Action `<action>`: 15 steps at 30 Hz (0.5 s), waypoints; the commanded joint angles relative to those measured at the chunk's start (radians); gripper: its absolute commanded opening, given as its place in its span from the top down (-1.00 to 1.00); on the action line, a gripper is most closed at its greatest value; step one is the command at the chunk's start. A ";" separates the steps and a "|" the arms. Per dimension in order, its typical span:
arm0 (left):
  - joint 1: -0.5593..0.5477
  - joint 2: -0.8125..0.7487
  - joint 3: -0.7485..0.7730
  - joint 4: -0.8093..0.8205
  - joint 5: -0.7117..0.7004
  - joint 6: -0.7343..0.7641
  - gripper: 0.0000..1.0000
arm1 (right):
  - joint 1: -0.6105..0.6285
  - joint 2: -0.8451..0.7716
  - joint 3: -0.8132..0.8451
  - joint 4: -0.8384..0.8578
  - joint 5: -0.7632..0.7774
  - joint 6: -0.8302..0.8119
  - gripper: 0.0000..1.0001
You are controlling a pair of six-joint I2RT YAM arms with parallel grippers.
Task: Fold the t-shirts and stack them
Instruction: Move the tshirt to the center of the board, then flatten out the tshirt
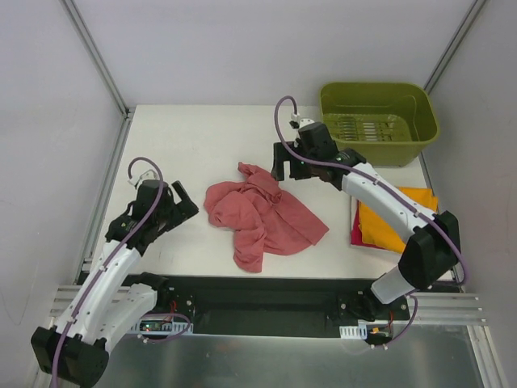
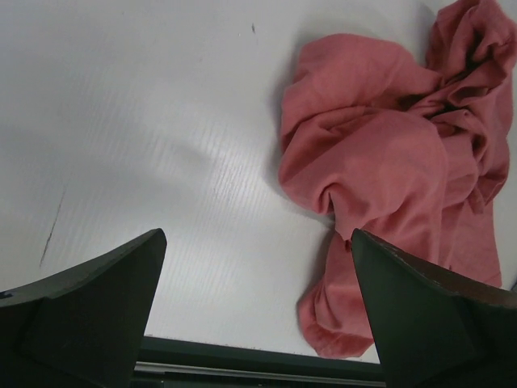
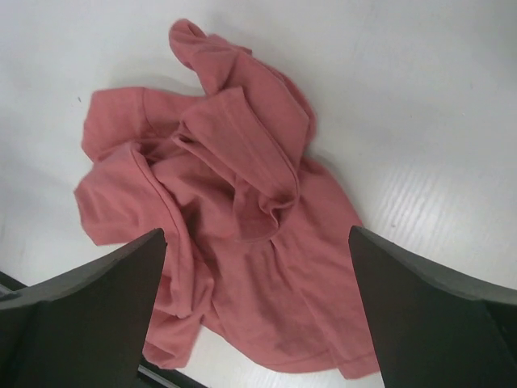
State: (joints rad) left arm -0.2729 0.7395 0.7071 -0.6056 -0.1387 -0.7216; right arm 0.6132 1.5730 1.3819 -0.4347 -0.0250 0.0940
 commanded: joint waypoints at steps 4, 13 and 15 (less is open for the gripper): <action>0.011 0.168 0.003 0.049 0.093 -0.033 -0.99 | 0.040 -0.103 -0.127 -0.029 0.079 -0.050 -0.99; 0.057 0.489 0.109 0.285 0.185 0.017 -0.87 | 0.049 -0.160 -0.260 -0.098 0.143 -0.008 -0.99; 0.064 0.587 0.155 0.297 0.206 0.039 -0.82 | 0.049 -0.197 -0.317 -0.111 0.137 0.012 -0.99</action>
State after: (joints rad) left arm -0.2264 1.2133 0.7708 -0.4088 0.0036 -0.7303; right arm 0.6601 1.4742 1.1343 -0.4885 0.0711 0.0715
